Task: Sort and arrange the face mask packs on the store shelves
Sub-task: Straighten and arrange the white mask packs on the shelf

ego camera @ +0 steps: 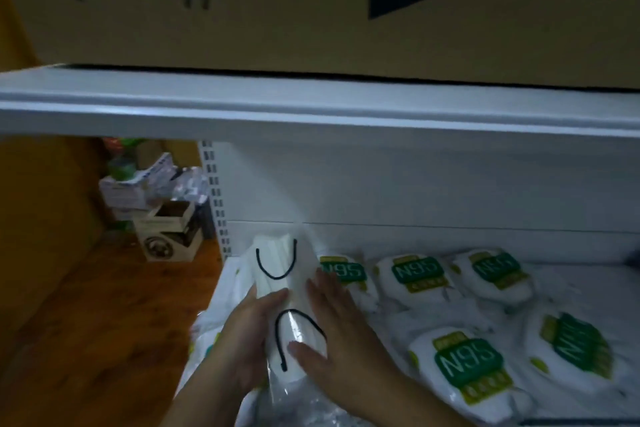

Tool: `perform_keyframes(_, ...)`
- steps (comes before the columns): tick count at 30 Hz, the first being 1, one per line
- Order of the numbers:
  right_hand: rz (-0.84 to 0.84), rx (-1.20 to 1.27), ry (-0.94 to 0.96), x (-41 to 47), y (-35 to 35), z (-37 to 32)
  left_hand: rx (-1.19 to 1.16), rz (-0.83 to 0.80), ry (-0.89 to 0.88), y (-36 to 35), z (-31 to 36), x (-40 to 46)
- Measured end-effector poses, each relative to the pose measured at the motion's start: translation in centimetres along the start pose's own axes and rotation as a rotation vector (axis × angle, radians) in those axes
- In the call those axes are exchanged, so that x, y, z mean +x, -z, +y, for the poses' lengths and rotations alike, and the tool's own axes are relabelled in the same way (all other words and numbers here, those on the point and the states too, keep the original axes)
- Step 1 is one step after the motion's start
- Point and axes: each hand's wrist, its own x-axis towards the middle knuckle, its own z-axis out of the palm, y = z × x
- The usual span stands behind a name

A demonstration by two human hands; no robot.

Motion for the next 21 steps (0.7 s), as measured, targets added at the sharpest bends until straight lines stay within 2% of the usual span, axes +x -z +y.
perform_keyframes(1, 0.075, 0.119, -0.092, -0.7, 0.7, 0.7, -0.008, -0.021, 0.015, -1.0, -0.2, 0.7)
perform_keyframes(3, 0.232, 0.533, -0.288, -2.6, 2.8, 2.0, -0.045, -0.071, 0.067, -3.1, -0.8, 1.9)
perform_keyframes(5, 0.320, 0.845, -0.507, -4.6, 4.8, 3.5, -0.058, -0.120, 0.125, -5.5, -1.8, 2.7)
perform_keyframes(7, 0.303, 1.010, -0.676, -7.0, 6.5, 5.4, -0.020, -0.163, 0.182, -8.4, -3.3, 2.9)
perform_keyframes(9, 0.234, 1.148, -0.747, -9.4, 7.9, 6.7, 0.029, -0.189, 0.237, -11.4, -5.2, 2.7)
perform_keyframes(11, 0.253, 1.194, -0.746, -12.1, 8.8, 8.2, 0.096, -0.222, 0.274, -14.5, -7.4, 2.4)
perform_keyframes(16, 0.482, 0.967, -0.718, -21.5, 12.7, 12.7, 0.174, -0.421, 0.354, -23.7, -14.2, 0.6)
perform_keyframes(21, 0.573, 1.020, -0.787, -33.2, 17.8, 18.2, 0.195, -0.623, 0.418, -34.7, -22.5, -3.0)
